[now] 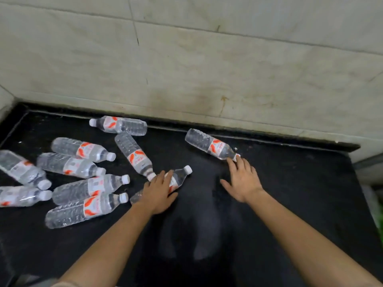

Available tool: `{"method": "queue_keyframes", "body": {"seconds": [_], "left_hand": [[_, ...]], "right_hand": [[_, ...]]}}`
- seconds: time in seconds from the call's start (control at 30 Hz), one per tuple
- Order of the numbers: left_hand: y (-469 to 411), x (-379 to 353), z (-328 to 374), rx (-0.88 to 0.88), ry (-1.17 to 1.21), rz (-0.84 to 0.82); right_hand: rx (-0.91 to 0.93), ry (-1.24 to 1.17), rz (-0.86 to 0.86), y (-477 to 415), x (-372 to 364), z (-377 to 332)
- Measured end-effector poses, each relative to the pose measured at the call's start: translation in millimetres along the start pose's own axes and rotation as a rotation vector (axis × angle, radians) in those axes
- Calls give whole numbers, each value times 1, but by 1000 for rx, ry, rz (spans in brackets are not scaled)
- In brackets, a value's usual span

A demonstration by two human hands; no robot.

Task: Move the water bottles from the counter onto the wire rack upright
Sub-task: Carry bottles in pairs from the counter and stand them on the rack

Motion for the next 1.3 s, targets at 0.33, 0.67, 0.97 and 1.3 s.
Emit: {"method": "queue_keyframes", "body": {"seconds": [0.33,0.67,0.97,1.3], "left_hand": [[-11,-33,-11,-46,-197,116],[-17,-30,-12,-18,-222,151],[-10,-28,-2,34,-235,102],[-14,-27,8,216,52,61]], "right_hand": [[-140,-289,31,-72,-7,-17],[-204,-448,-53,-90,-35,-19],[-152,-321,-100,-34,-58,48],[-11,-286,-36,26,-77,93]]}}
Point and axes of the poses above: each hand's wrist, its own y-axis away from the middle knuckle, its own x-axis out of the back of the hand, z = x × y, the point moved 5 cm from there along -y, towards the middle knuckle, and after that the axes turned 5 degrees about -x, right-handed, at the moved point
